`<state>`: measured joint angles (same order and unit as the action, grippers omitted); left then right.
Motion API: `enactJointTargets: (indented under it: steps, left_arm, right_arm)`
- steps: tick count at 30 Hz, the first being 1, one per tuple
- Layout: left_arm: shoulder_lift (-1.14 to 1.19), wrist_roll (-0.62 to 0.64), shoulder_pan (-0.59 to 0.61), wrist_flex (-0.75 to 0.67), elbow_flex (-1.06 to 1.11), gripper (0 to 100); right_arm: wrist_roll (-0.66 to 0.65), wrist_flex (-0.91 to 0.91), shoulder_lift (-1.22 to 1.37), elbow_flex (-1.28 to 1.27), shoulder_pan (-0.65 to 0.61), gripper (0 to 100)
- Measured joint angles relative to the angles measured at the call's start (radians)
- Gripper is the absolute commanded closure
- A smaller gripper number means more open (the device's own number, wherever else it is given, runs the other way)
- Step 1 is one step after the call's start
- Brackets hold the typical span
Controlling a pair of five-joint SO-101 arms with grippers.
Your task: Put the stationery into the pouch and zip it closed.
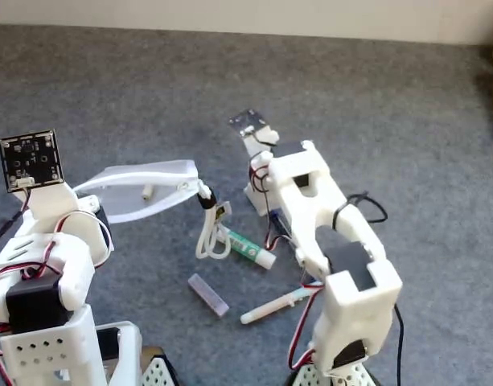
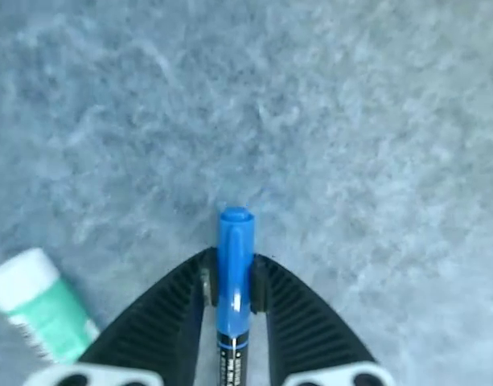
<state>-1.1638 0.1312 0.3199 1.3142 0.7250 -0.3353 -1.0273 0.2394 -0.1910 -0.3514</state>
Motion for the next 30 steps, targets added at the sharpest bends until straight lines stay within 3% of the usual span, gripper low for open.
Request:
enactJointTargets:
  steps: [14,30]
  left_arm:
    - [0.000,0.000,0.000,0.000,0.000,99]
    - [0.000,0.000,0.000,0.000,0.000,99]
  right_arm:
    - [0.227,-0.044,-0.334,-0.014,0.061,99.2]
    - [0.242,-0.224,-0.657,-0.014,0.060,99.2]
